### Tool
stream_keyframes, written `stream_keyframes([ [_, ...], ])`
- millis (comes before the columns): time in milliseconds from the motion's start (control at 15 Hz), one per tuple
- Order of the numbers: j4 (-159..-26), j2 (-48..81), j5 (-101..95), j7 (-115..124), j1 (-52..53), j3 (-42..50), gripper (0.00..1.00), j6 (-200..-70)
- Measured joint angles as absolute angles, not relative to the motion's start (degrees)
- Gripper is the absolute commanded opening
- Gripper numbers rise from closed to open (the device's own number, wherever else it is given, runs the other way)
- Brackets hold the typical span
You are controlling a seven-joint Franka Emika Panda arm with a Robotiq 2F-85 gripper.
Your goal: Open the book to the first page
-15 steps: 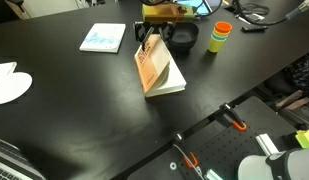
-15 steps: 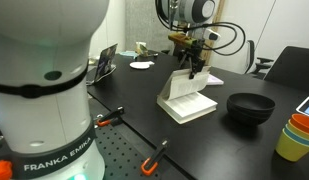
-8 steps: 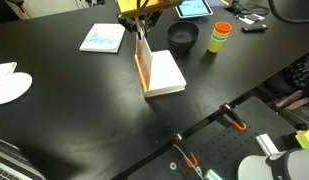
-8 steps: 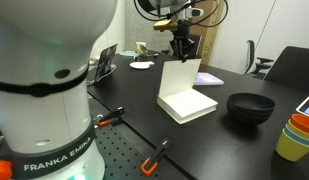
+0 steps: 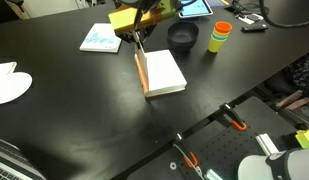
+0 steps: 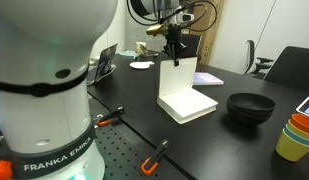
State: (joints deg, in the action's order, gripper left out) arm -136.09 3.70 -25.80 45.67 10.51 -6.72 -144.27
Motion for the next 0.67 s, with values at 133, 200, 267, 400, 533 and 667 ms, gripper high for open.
stream_keyframes([
  [133,-136.21,5.00,-25.33,45.72,11.03,-7.68,0.08,-144.28],
  [200,-136.14,5.39,-25.21,45.75,11.58,-8.18,0.08,-144.35],
  [267,-135.97,5.55,-25.21,45.91,12.19,-8.58,0.08,-144.37],
  [400,-135.82,5.83,-26.00,46.18,13.41,-8.96,0.09,-144.05],
  [533,-135.81,5.84,-27.59,46.75,14.58,-9.24,0.34,-143.15],
  [667,-135.83,6.13,-28.88,47.77,15.77,-9.62,0.45,-142.73],
])
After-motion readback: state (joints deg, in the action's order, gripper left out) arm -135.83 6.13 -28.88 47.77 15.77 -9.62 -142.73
